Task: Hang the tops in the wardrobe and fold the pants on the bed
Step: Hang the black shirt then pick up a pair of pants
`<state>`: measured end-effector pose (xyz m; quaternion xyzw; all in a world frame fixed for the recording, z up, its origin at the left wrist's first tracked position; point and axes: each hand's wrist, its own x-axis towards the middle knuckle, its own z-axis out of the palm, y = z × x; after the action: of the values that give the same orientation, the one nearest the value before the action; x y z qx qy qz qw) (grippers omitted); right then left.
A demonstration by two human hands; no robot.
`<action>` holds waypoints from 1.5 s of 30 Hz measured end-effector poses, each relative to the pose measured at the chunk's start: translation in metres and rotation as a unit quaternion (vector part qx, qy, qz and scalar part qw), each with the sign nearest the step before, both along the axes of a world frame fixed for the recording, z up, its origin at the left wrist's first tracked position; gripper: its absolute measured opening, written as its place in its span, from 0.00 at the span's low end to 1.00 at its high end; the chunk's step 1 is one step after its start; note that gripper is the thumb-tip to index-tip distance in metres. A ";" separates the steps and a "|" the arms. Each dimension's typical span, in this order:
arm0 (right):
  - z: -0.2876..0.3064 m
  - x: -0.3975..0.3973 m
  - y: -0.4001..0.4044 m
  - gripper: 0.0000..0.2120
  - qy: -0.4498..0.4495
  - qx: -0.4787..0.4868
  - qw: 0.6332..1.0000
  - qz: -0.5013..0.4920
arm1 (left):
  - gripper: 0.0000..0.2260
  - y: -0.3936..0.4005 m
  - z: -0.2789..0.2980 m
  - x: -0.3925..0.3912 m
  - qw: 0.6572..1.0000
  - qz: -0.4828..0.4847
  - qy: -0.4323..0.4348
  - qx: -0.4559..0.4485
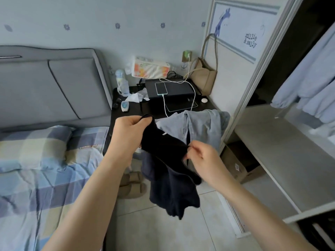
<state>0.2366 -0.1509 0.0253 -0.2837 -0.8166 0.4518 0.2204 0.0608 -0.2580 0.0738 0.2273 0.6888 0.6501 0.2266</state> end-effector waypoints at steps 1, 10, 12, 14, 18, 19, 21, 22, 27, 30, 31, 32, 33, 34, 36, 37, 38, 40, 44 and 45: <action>0.004 0.001 0.004 0.12 0.017 -0.018 1.000 -0.003 | 0.18 0.001 -0.001 -0.002 1.000 -0.003 0.015 -0.012; 0.026 0.016 0.034 0.17 0.027 0.012 0.999 -0.046 | 0.24 0.024 -0.018 -0.004 0.977 -0.096 0.128 -0.142; 0.031 0.019 0.038 0.16 0.031 0.021 0.998 -0.050 | 0.25 0.033 -0.022 0.001 0.951 -0.157 0.184 -0.194; 0.037 0.023 0.041 0.14 0.034 0.016 0.998 -0.042 | 0.17 0.044 -0.024 0.014 0.922 -0.231 0.236 -0.204; 0.055 0.030 0.051 0.14 0.015 0.079 0.996 -0.040 | 0.18 0.068 -0.013 0.059 0.882 -0.449 0.127 -0.068; 0.061 0.035 0.056 0.14 0.002 0.104 0.993 -0.051 | 0.14 0.077 -0.012 0.069 0.878 -0.463 0.111 -0.046; 0.073 0.047 0.067 0.14 -0.020 0.143 0.986 -0.079 | 0.08 0.095 -0.012 0.083 0.883 -0.434 0.166 -0.061; 0.079 0.056 0.071 0.14 -0.024 0.152 0.984 -0.087 | 0.08 0.104 -0.011 0.087 0.889 -0.404 0.204 -0.077; 0.115 0.105 0.105 0.17 -0.052 0.174 0.976 -0.118 | 0.03 0.165 0.014 0.103 0.905 -0.294 0.305 -0.044; 0.125 0.131 0.134 0.15 -0.067 0.147 0.979 -0.127 | 0.02 0.208 0.034 0.118 0.885 -0.274 0.377 -0.010; 0.126 0.137 0.144 0.12 -0.078 0.146 0.978 -0.128 | 0.02 0.222 0.041 0.121 0.872 -0.272 0.407 -0.001; 0.125 0.146 0.155 0.09 -0.088 0.150 0.975 -0.136 | 0.02 0.239 0.046 0.125 0.858 -0.264 0.439 0.017; 0.124 0.155 0.170 0.07 -0.092 0.157 0.972 -0.146 | 0.02 0.260 0.053 0.130 0.841 -0.249 0.480 0.032; 0.121 0.162 0.180 0.07 -0.095 0.166 0.969 -0.153 | 0.02 0.277 0.058 0.132 0.819 -0.229 0.524 0.044; 0.113 0.172 0.198 0.09 -0.083 0.174 0.966 -0.173 | 0.03 0.307 0.067 0.134 0.791 -0.205 0.574 0.047; 0.109 0.179 0.212 0.10 -0.073 0.179 0.962 -0.192 | 0.04 0.327 0.072 0.135 0.793 -0.208 0.572 0.043; 0.105 0.183 0.222 0.11 -0.076 0.184 0.956 -0.214 | 0.04 0.340 0.074 0.133 0.801 -0.212 0.558 0.040; 0.098 0.195 0.250 0.12 -0.124 0.196 0.937 -0.260 | 0.06 0.370 0.079 0.129 0.825 -0.221 0.519 0.033; 0.084 0.217 0.297 0.09 -0.221 0.215 0.874 -0.376 | 0.08 0.421 0.079 0.101 0.899 -0.176 0.402 -0.007; 0.083 0.219 0.307 0.09 -0.206 0.209 0.869 -0.397 | 0.07 0.432 0.077 0.093 0.921 -0.178 0.345 -0.012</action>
<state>0.4560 0.1564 0.1079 -0.6179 -0.7375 0.0758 0.2620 0.1539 0.1739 0.1505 0.5536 0.6805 0.4717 0.0895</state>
